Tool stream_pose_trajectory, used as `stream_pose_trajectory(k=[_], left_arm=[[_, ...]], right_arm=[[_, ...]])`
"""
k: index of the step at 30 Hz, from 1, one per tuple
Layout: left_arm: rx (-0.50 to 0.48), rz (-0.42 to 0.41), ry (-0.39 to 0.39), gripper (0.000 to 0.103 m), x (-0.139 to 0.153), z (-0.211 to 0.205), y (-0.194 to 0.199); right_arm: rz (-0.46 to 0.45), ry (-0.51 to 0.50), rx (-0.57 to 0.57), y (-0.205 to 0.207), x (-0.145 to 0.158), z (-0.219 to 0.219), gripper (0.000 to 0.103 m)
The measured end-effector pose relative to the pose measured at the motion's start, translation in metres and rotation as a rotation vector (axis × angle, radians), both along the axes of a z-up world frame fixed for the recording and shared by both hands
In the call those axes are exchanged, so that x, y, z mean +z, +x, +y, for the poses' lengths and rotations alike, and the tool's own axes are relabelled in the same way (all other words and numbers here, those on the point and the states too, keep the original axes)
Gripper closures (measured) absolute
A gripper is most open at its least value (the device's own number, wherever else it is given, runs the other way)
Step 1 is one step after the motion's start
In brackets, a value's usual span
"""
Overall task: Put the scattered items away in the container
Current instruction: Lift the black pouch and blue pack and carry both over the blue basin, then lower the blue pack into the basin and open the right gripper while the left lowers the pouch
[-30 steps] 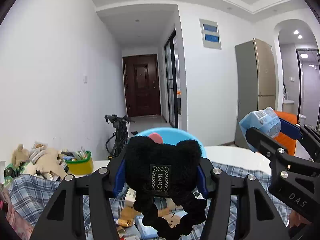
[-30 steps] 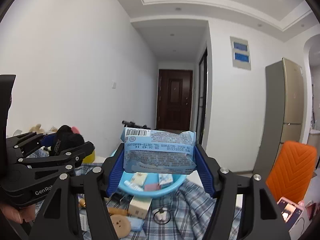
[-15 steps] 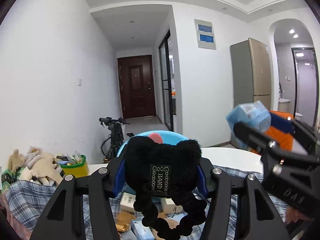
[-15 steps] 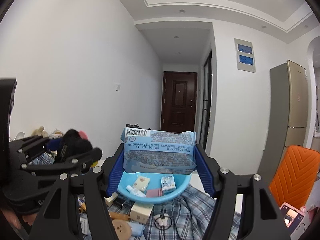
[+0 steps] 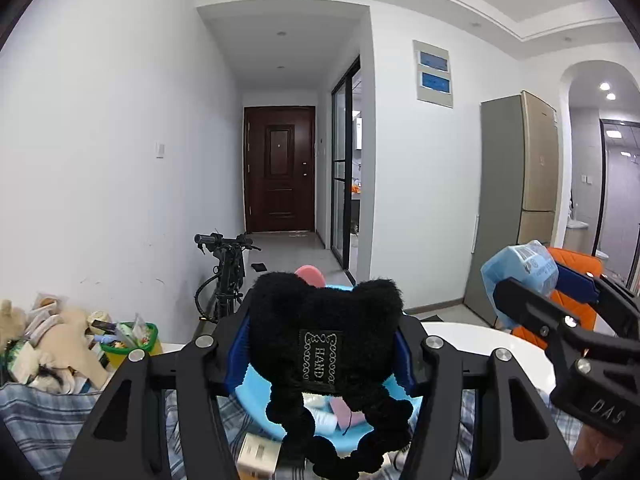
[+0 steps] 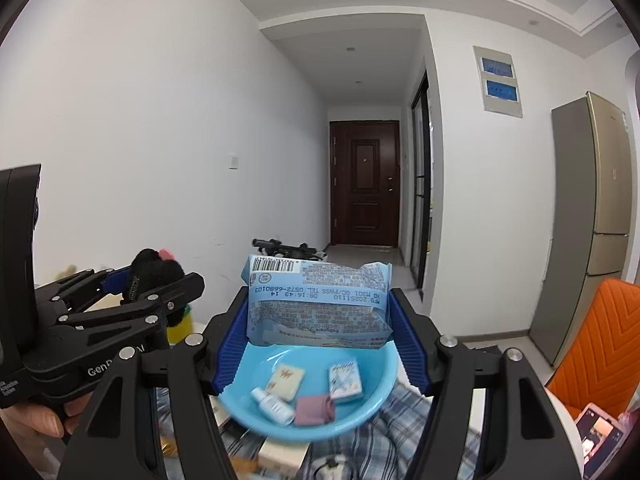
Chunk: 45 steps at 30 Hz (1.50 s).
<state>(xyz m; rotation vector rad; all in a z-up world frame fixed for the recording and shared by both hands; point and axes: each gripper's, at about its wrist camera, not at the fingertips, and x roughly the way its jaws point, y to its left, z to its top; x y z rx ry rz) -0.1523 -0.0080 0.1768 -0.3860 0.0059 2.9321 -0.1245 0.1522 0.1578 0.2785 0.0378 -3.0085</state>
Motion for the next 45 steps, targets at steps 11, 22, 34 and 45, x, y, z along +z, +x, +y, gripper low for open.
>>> stream_pose_trajectory(k=[11,22,34,45], left_arm=[[0.066,-0.146,0.097,0.044,-0.003,-0.007,-0.123],[0.104,-0.212,0.164,0.044,0.011,-0.026,-0.21],[0.139,-0.252,-0.033,0.045,0.01,-0.008,-0.228],[0.114,-0.804,-0.057,0.046,-0.055,0.01,-0.289]], right_arm=[[-0.029,0.002,-0.042,-0.094,0.011,-0.001,0.039],[-0.25,-0.061,-0.118,-0.181,0.009,0.015,0.039],[-0.308,-0.041,-0.089,-0.205,0.029,0.035,0.039],[-0.819,0.042,-0.106,-0.258,-0.026,0.023,0.039]])
